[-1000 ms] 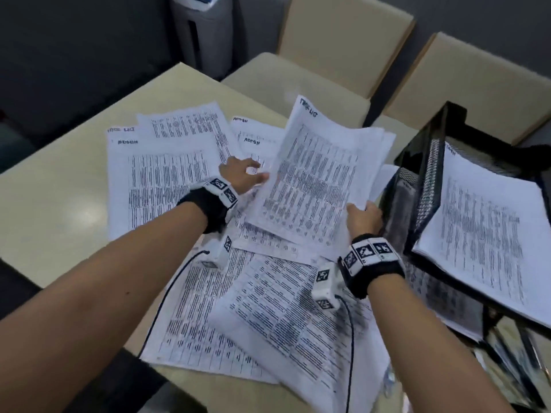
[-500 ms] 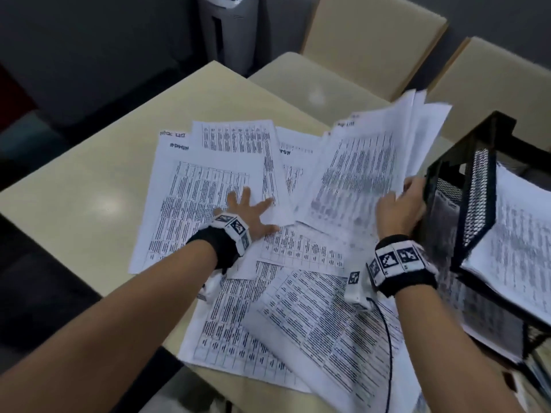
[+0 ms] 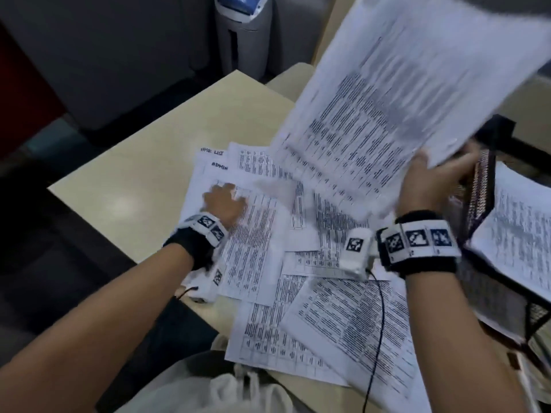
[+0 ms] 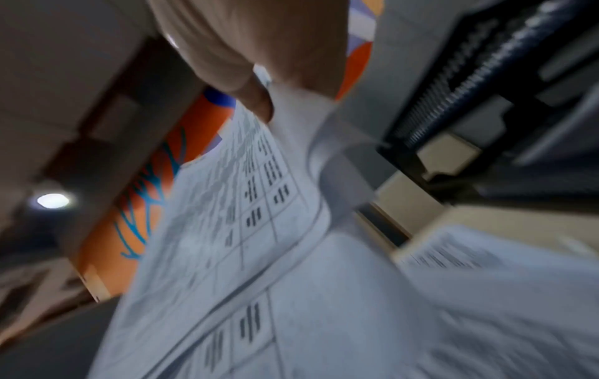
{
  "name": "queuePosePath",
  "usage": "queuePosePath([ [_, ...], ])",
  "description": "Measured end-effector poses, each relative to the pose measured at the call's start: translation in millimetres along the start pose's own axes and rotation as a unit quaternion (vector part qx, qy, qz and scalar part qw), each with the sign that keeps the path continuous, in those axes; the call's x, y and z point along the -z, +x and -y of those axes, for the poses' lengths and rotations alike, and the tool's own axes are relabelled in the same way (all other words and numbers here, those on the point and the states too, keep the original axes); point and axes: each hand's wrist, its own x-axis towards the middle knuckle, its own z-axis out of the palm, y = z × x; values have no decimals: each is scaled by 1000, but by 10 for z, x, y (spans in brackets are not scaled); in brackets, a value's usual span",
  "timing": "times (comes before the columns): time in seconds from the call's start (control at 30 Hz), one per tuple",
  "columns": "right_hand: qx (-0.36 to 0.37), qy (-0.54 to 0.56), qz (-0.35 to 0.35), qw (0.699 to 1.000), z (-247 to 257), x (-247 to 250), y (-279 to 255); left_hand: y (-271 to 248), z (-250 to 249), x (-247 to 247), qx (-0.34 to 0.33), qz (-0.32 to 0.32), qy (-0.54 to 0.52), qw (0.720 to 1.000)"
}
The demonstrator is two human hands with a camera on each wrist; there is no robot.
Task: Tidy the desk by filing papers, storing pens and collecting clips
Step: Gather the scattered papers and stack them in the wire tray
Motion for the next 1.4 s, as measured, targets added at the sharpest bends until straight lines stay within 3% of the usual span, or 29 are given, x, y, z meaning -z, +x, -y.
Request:
queuePosePath([
  [0.07, -67, -114, 99, 986, -377, -102, -215, 71, 253, 208, 99, -67, 19, 993],
  [0.17, -166, -219, 222, 935, -839, -230, -549, 56, 428, 324, 191, -38, -1, 981],
  [0.3, -205, -335, 332, 858, -973, -441, -972, -3, 383, 199, 190, -23, -32, 981],
  [0.43, -209, -291, 415, 836, -782, -664, -1440, 22, 348, 93, 156, 6, -98, 983],
  [0.53, -215, -253, 415, 847, -797, -653, -1520, 0, 314, 200, 98, -36, -103, 989],
  [0.63, -204, -261, 418, 846, -916, -527, -1472, -72, 231, 461, -32, -110, -36, 993],
  [0.7, -212, -246, 443, 836, -890, -464, -1418, -169, 150, 685, -140, -155, -46, 977],
  [0.77, -228, -176, 464, 837, -717, -446, -1328, -281, 37, 914, -228, -157, -86, 957],
  [0.87, -215, 24, 431, 876, -227, -402, -1086, -428, -189, 1202, -303, -116, -215, 921],
  [1.0, -121, 225, 308, 916, 457, -210, -778, -586, -440, 1377, -360, -59, -391, 845],
  [1.1, -84, 242, 257, 932, 607, -89, -769, -631, -526, 1343, -368, -37, -452, 811],
  [1.3, -124, 179, 262, 940, 174, 61, -1175, -508, -302, 1016, -310, -27, -481, 820],
  [1.4, -139, 127, 262, 947, 29, 13, -1317, -453, -235, 816, -265, 26, -449, 853],
])
